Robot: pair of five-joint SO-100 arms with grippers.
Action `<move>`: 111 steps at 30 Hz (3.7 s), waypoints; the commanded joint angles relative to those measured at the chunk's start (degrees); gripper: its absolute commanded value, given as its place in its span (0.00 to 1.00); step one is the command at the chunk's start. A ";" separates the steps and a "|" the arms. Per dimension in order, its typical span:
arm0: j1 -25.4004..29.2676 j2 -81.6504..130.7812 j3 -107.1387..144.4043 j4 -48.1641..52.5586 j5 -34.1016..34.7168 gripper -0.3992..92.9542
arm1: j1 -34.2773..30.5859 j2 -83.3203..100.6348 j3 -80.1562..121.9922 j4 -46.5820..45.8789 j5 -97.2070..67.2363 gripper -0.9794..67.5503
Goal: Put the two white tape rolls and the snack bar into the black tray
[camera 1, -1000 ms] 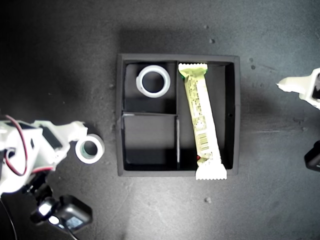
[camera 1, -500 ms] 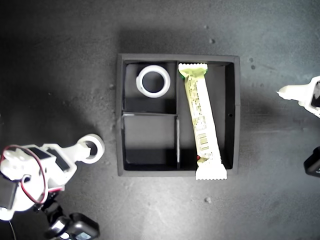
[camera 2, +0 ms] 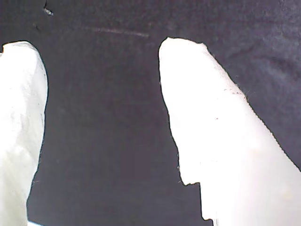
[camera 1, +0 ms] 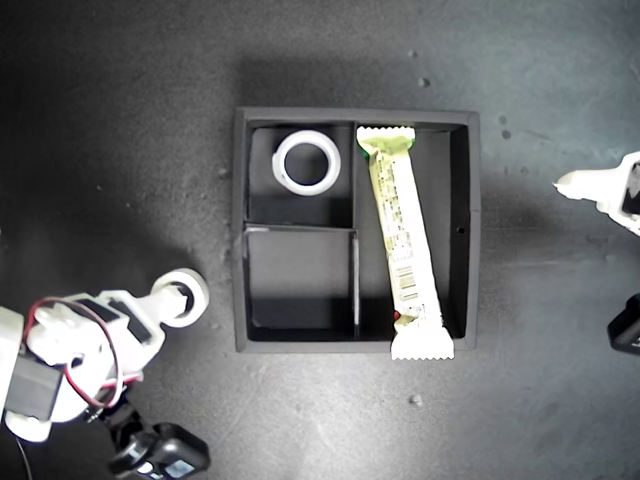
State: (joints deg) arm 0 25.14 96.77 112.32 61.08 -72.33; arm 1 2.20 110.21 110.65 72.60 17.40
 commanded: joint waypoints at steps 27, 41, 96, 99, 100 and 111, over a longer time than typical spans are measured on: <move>-5.45 -13.45 -16.61 6.77 4.83 0.01 | -3.16 2.02 0.88 -1.32 0.26 0.22; -9.76 -10.37 -36.74 21.18 13.36 0.01 | -3.43 2.02 2.11 -3.34 -0.18 0.22; -13.45 -47.64 -91.93 44.03 21.71 0.21 | -4.13 2.02 3.08 -3.34 -0.18 0.21; -14.15 -40.17 -86.75 44.03 22.68 0.20 | -4.13 2.02 3.16 -3.34 -0.18 0.21; -14.41 -37.62 -85.08 44.03 22.94 0.20 | -4.04 2.02 3.16 -3.43 -0.26 0.21; -15.56 -5.54 -55.81 42.36 26.10 0.12 | -2.90 3.34 2.81 -2.11 -0.53 0.17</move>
State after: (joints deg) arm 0 10.37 80.77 49.04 103.97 -46.49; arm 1 -0.79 110.57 114.43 69.96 17.40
